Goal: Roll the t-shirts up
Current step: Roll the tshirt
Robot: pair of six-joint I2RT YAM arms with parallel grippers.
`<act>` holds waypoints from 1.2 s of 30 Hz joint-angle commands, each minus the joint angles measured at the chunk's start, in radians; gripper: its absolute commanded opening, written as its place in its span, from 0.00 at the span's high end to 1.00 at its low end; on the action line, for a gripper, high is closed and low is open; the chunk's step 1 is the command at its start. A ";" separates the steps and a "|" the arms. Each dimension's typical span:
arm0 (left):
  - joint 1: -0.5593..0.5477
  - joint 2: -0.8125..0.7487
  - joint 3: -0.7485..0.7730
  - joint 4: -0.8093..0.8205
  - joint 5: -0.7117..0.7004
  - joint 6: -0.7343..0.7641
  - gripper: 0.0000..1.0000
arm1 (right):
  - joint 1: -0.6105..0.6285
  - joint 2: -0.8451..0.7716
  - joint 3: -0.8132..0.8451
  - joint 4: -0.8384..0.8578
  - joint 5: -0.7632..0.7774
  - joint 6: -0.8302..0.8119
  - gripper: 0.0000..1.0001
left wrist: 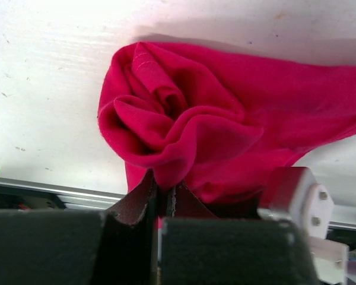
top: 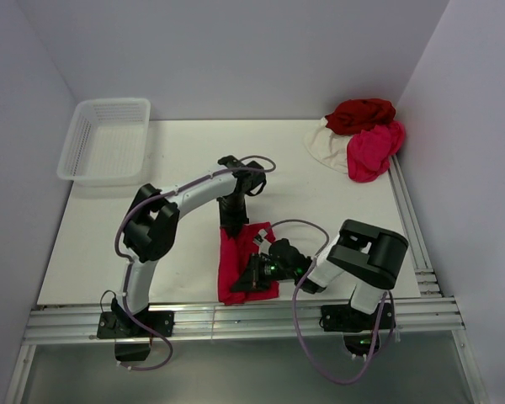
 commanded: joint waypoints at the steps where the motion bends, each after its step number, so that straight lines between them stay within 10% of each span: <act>1: -0.012 -0.043 0.037 -0.016 -0.032 -0.037 1.00 | 0.013 -0.027 0.058 -0.280 0.009 -0.096 0.93; 6: -0.004 -0.110 -0.040 0.033 -0.037 -0.044 1.00 | 0.018 -0.142 0.070 -0.377 0.027 -0.142 0.71; 11: 0.005 -0.163 -0.106 0.081 -0.018 -0.047 1.00 | 0.015 -0.254 0.133 -0.524 0.045 -0.200 0.70; 15: 0.010 -0.165 -0.102 0.072 -0.018 -0.042 1.00 | 0.004 -0.294 0.152 -0.571 0.039 -0.223 0.33; 17: 0.010 -0.165 -0.095 0.069 -0.018 -0.039 1.00 | -0.004 -0.320 0.147 -0.571 0.036 -0.228 0.32; 28: 0.010 -0.183 -0.154 0.109 -0.008 -0.045 1.00 | -0.180 -0.451 0.127 -0.615 0.018 -0.256 0.58; 33: 0.010 -0.189 -0.157 0.105 -0.011 -0.045 1.00 | -0.270 -0.394 0.165 -0.598 -0.007 -0.263 0.96; 36: 0.010 -0.194 -0.152 0.102 -0.011 -0.045 1.00 | -0.295 -0.310 0.213 -0.560 -0.037 -0.259 1.00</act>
